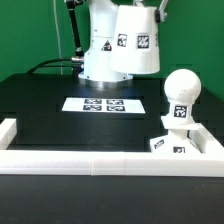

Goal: Assemble lamp

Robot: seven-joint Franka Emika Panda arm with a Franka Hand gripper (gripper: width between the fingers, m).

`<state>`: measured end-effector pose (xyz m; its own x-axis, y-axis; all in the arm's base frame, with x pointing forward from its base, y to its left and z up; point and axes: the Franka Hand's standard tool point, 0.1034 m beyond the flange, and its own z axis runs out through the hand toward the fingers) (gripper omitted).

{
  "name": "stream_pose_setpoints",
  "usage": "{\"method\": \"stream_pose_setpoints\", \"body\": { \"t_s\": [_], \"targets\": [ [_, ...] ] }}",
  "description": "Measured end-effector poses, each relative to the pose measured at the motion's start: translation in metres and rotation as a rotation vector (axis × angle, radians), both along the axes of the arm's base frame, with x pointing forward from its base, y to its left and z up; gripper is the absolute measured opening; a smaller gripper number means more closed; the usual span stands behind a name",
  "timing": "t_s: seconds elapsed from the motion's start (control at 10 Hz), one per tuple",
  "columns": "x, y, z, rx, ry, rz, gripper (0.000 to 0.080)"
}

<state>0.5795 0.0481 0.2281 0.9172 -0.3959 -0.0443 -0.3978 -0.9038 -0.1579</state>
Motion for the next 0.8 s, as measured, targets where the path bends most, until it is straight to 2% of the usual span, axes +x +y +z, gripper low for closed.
{"method": "stream_pose_setpoints", "body": {
  "t_s": [0.2, 0.4, 0.6, 0.8],
  "targets": [
    [0.008, 0.016, 0.012, 0.006, 0.003, -0.031, 0.0044],
    [0.019, 0.046, 0.018, 0.005, 0.002, -0.054, 0.0044],
    [0.020, 0.057, 0.006, -0.001, 0.009, -0.046, 0.0044],
    [0.024, 0.063, -0.012, -0.011, -0.007, -0.037, 0.0044]
  ]
}}
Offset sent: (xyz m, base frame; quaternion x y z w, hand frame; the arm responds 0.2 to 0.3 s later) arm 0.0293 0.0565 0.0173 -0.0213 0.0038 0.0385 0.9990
